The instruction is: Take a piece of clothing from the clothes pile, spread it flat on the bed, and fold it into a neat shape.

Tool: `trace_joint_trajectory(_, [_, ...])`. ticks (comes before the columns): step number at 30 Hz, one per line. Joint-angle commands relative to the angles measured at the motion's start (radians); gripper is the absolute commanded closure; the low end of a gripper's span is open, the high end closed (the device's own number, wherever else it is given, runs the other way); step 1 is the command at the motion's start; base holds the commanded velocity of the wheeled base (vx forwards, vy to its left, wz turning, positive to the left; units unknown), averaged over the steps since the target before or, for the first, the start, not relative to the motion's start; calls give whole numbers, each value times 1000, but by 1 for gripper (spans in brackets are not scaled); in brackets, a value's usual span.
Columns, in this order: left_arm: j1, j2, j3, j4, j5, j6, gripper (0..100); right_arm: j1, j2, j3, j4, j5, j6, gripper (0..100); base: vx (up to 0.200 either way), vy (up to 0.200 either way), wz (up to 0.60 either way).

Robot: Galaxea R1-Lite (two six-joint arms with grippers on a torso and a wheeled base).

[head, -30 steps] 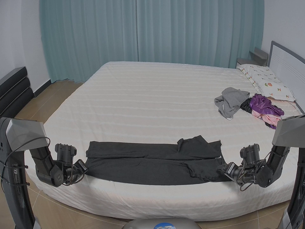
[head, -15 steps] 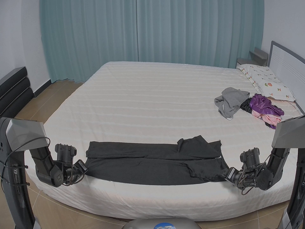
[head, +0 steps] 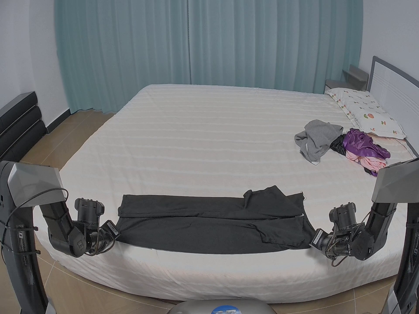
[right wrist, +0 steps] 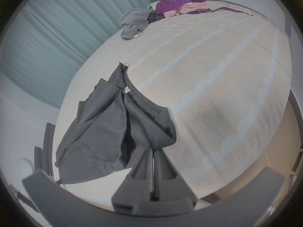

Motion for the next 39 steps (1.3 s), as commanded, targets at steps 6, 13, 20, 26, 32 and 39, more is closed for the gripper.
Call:
trace_joint_trajectory(6, [26, -47, 29, 6, -1, 27, 100, 2, -68, 46, 1, -5, -6, 100, 0, 0, 0])
trace_joint_trajectory(13, [37, -50, 48, 3, 1, 64, 100, 2, -115, 80, 15, -3, -23, 100, 0, 0, 0])
trace_joint_trajectory(20, [52, -54, 77, 6, -1, 119, 100, 12, -123, 128, 15, 5, -66, 100, 0, 0, 0])
trace_joint_trajectory(26, [60, -57, 88, 8, -1, 150, 100, 15, -108, 148, 17, 8, -109, 100, 0, 0, 0])
trace_joint_trajectory(32, [56, -45, 92, 3, -10, 155, 0, 17, -65, 137, 5, 12, -115, 0, 0, 0, 0])
trace_joint_trajectory(39, [59, -53, 82, 0, -13, 153, 0, 31, -86, 137, -20, 25, -121, 0, 0, 0, 0])
